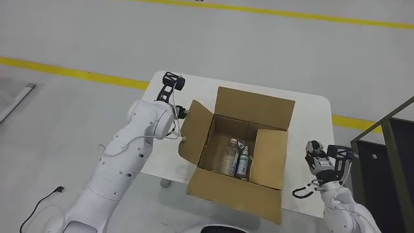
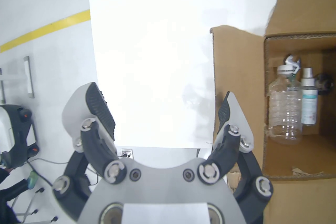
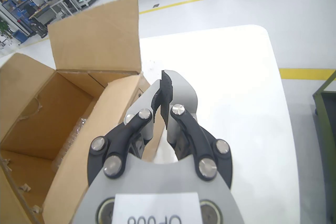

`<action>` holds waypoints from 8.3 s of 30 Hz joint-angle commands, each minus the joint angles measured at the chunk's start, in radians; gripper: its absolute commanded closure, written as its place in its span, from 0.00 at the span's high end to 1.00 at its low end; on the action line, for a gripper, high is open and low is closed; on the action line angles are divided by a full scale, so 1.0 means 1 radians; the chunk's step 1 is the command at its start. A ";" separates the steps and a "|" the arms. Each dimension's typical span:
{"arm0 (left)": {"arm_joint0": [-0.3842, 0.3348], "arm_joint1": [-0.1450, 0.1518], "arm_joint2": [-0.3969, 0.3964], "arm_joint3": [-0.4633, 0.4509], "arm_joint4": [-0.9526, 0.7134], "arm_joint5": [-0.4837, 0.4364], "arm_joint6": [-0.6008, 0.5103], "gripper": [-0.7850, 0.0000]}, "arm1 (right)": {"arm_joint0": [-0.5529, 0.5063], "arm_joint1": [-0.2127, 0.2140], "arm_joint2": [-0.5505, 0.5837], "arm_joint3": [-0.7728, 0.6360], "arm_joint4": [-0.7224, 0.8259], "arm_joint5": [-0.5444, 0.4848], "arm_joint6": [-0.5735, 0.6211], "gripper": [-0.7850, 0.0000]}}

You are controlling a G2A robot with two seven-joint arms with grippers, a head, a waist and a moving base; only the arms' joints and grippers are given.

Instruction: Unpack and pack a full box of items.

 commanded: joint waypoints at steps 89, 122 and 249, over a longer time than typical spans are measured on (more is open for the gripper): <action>-0.012 -0.165 0.339 0.395 -0.868 -0.293 0.194 1.00 | -0.121 -0.025 -0.113 -0.137 -0.154 0.042 0.017 0.00; -0.047 -0.217 0.239 0.548 -1.304 -0.470 0.232 1.00 | -0.041 -0.044 -0.224 -0.047 -0.087 0.021 0.018 0.00; -0.273 -0.238 0.368 0.664 -0.827 -0.329 0.336 1.00 | 0.084 0.019 0.144 -0.110 0.544 -0.113 0.817 0.00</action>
